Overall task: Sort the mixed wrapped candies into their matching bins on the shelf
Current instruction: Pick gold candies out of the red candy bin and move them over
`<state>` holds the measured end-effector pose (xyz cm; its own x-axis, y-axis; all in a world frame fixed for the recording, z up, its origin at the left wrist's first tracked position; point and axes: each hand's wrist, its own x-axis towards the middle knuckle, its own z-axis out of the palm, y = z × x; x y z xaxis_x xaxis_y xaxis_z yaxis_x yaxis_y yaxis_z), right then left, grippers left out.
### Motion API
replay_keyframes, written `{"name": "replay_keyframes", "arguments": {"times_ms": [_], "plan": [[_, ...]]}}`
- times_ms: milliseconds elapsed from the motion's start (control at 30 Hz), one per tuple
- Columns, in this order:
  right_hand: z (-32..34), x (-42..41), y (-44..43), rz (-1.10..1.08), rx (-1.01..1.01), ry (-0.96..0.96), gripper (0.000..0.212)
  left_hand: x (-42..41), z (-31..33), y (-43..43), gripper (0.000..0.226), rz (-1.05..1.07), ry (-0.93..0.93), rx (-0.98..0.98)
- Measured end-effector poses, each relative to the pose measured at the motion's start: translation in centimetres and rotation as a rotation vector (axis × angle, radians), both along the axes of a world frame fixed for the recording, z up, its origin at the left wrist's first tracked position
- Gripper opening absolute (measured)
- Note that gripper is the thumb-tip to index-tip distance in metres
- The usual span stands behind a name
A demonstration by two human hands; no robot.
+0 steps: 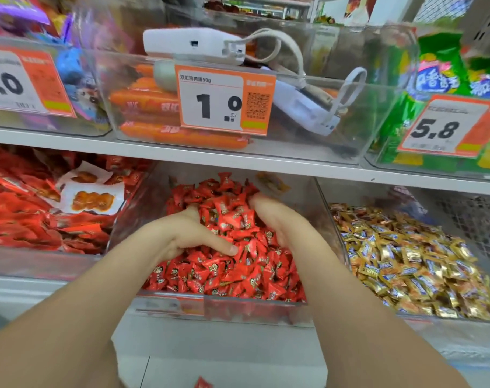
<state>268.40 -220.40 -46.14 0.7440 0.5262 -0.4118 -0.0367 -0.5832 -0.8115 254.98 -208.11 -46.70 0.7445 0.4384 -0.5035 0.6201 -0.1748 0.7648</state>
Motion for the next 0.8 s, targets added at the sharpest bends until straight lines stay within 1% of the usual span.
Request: {"name": "replay_keyframes", "arguments": {"times_ms": [67, 100, 133, 200, 233, 300, 333, 367, 433, 467, 533, 567, 600, 667, 700, 733, 800], "plan": [[0.9, -0.6, -0.6, 0.036, 0.047, 0.103, 0.033, -0.5, 0.9, -0.1, 0.117, -0.049, -0.010, -0.022], [1.4, -1.0, -0.9, 0.042, 0.080, 0.141, 0.022, -0.8, 1.2, 0.2, 0.110, -0.068, -0.016, -0.012], [1.7, -1.5, -1.2, 0.053, 0.124, 0.174, 0.016, -1.2, 1.6, 0.4, 0.111, -0.098, -0.017, 0.008], [1.8, -1.9, -2.3, 0.127, 0.214, 0.231, 0.040, -2.3, 2.0, 1.0, 0.123, -0.154, -0.025, 0.032], [2.0, -1.9, -2.9, 0.164, 0.222, 0.204, 0.051, -2.9, 2.1, 1.1, 0.132, -0.188, -0.038, 0.037], [2.6, -2.2, -3.8, 0.250, 0.166, 0.071, 0.069, -4.0, 2.4, 0.9, 0.150, -0.241, -0.045, 0.108], [2.8, -2.3, -4.1, 0.282, 0.131, 0.000, 0.071, -4.4, 2.6, 0.6, 0.156, -0.260, -0.051, 0.177], [3.2, -2.2, -4.8, 0.309, 0.119, -0.049, 0.066, -4.8, 2.8, 0.3, 0.159, -0.266, -0.058, 0.255], [3.7, -2.3, -5.9, 0.341, 0.134, -0.149, 0.055, -5.2, 3.3, -0.5, 0.155, -0.268, -0.107, 0.414], [3.8, -2.3, -6.3, 0.352, 0.144, -0.202, 0.051, -5.5, 3.5, -0.9, 0.147, -0.265, -0.147, 0.483], [3.6, -2.3, -6.8, 0.374, 0.141, -0.291, 0.041, -6.0, 3.6, -1.2, 0.114, -0.255, -0.251, 0.587], [3.4, -2.3, -7.1, 0.402, 0.118, -0.337, 0.034, -6.3, 3.5, -1.2, 0.097, -0.253, -0.294, 0.612], [3.1, -2.3, -7.4, 0.438, 0.075, -0.394, 0.028, -6.5, 3.3, -1.0, 0.083, -0.267, -0.301, 0.618], [2.4, -2.3, -7.9, 0.501, -0.017, -0.505, 0.022, -7.0, 2.9, -0.7, 0.071, -0.344, -0.240, 0.610], [2.2, -2.3, -8.0, 0.508, -0.029, -0.542, 0.019, -7.0, 2.6, -0.6, 0.067, -0.382, -0.204, 0.600], [2.1, -2.3, -8.0, 0.505, -0.014, -0.568, 0.017, -7.0, 2.5, -0.6, 0.063, -0.401, -0.184, 0.586], [2.2, -2.1, -8.0, 0.488, 0.054, -0.559, 0.015, -6.7, 2.4, -0.5, 0.054, -0.394, -0.196, 0.583]]}}
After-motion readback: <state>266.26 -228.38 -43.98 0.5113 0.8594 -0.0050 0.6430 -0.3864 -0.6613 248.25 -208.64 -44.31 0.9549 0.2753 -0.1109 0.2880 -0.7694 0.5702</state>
